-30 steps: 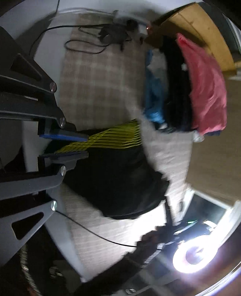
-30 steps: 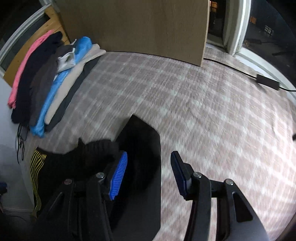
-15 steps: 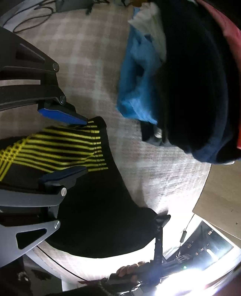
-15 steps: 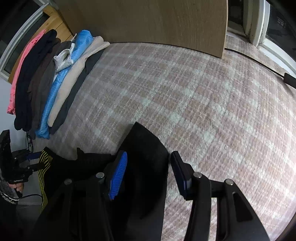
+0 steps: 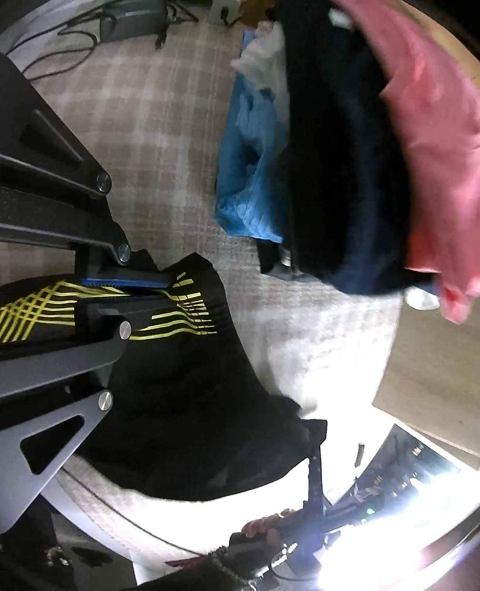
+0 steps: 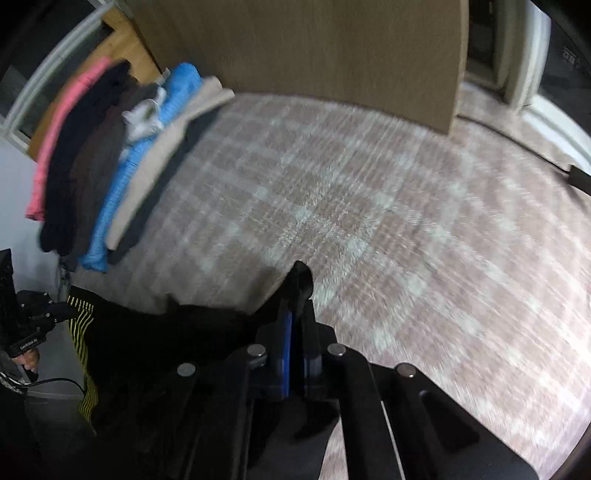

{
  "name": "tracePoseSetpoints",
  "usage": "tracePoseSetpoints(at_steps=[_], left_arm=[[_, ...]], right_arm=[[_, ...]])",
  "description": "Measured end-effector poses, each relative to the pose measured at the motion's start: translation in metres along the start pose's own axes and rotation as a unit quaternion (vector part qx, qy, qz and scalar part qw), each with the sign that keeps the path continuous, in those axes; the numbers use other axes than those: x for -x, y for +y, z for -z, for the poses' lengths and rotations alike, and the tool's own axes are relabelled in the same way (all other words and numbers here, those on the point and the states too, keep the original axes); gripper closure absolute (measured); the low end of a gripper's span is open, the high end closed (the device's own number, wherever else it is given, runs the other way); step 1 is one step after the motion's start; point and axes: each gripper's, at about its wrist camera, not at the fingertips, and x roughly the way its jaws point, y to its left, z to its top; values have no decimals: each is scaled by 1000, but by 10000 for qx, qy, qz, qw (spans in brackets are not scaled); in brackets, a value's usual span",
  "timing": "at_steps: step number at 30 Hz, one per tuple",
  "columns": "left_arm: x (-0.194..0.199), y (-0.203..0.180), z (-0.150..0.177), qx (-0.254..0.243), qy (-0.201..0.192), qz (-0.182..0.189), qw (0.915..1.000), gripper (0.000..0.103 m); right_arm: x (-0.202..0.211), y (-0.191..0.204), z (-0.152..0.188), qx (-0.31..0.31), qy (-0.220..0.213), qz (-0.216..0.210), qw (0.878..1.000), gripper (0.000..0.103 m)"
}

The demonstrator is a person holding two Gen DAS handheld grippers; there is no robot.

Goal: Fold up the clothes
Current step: 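Grasp the striped pants leg ends with both grippers, then hold the striped leg end with the left gripper while the right gripper releases and repositions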

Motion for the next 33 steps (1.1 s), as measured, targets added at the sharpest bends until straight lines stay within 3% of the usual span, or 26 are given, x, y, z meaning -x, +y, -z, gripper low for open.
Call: tracePoseSetpoints(at_steps=[6, 7, 9, 10, 12, 13, 17, 19, 26, 31, 32, 33], left_arm=[[62, -4, 19, -216, -498, 210, 9983, 101], [68, -7, 22, -222, -547, 279, 9979, 101], [68, -9, 29, -286, -477, 323, 9979, 101], [68, -11, 33, -319, -438, 343, 9979, 101], [58, -11, 37, -344, -303, 330, 9984, 101], [53, -11, 39, -356, -235, 322, 9986, 101], [37, -10, 38, -313, -165, 370, 9987, 101], [32, -11, 36, -325, -133, 380, 9987, 101], [29, -14, 37, -392, -97, 350, 9986, 101], [27, -11, 36, -397, -87, 317, 9987, 101], [27, -10, 36, -389, -95, 303, 9987, 101], [28, -9, 35, -380, -134, 284, 9988, 101]], right_arm=[[94, -7, 42, -499, -785, 180, 9955, 99], [110, -9, 51, -590, -851, 363, 9940, 99], [129, -12, 68, -676, -759, 1202, 9875, 96], [131, -11, 73, -612, -702, 1523, 9839, 91], [137, -8, 84, -481, -587, 2159, 9735, 65], [139, -5, 87, -420, -549, 2369, 9691, 61], [106, 23, 61, -98, -479, 1663, 9849, 53], [80, 40, 43, 130, -350, 1319, 9906, 40], [-10, 85, -18, 738, 139, 194, 9970, 39], [-43, 80, -18, 666, 541, -230, 9960, 39], [-42, 80, -14, 724, 539, -193, 9957, 54], [-36, 80, -11, 721, 471, -172, 9961, 90]])
